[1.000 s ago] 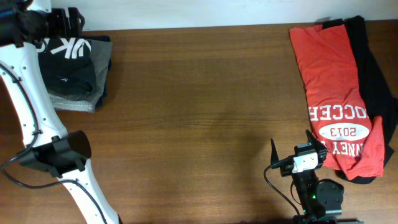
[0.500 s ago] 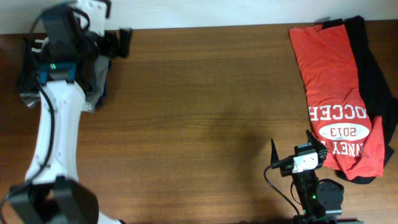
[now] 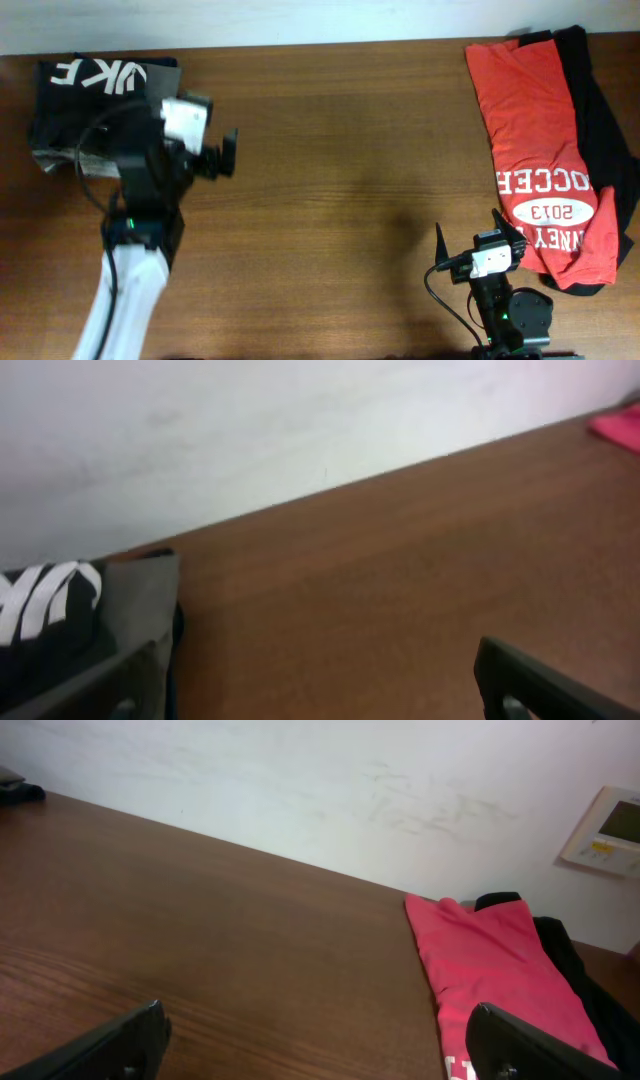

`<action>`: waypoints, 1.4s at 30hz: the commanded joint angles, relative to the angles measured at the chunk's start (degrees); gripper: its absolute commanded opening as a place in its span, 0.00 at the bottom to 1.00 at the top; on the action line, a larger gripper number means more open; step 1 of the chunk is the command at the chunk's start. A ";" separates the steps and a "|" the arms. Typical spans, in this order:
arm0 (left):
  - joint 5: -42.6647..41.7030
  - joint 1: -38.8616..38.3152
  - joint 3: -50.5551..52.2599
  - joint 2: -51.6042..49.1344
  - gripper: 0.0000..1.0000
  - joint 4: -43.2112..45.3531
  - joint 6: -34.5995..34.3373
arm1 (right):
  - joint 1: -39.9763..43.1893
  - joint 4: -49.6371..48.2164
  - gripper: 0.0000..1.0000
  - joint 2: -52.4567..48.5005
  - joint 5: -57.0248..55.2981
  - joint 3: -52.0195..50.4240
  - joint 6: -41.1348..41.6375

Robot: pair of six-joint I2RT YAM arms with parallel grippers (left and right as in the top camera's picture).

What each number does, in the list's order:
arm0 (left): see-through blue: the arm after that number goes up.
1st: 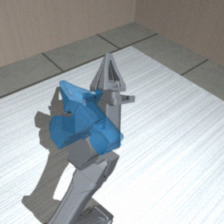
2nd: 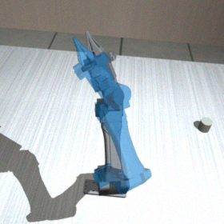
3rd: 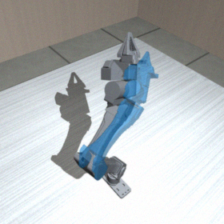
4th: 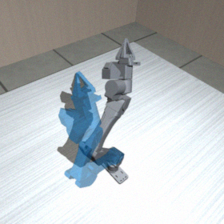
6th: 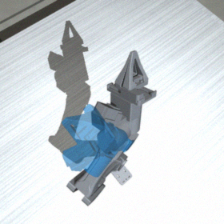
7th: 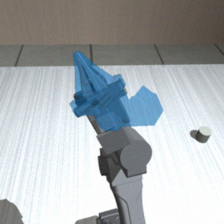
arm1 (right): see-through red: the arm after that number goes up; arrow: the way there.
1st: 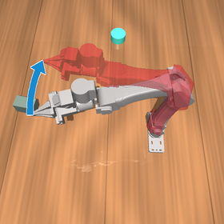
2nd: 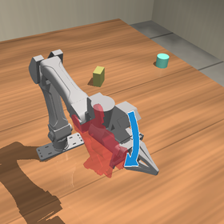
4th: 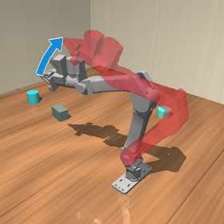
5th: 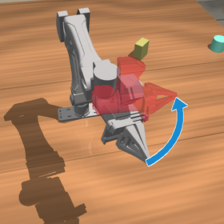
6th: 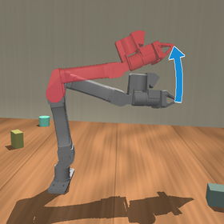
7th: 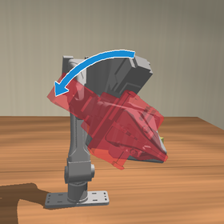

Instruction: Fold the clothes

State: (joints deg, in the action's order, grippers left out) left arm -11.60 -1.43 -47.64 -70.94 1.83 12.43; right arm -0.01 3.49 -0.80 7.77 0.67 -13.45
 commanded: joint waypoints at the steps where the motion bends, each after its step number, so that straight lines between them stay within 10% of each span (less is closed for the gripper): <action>1: 0.24 0.09 10.62 7.41 0.99 5.92 0.02 | 0.50 0.33 0.99 0.59 0.11 -0.35 0.83; 24: 2.40 2.29 47.08 46.45 0.99 20.02 0.02 | 0.50 0.31 0.99 0.59 0.11 -0.35 0.83; 42: 2.01 3.26 47.15 67.06 0.99 -2.95 0.04 | 0.50 0.33 0.99 0.59 0.11 -0.35 0.83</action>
State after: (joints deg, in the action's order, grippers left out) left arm -9.61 1.58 -0.71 -7.90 1.96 12.38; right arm -0.01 3.51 -0.80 7.77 0.67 -13.45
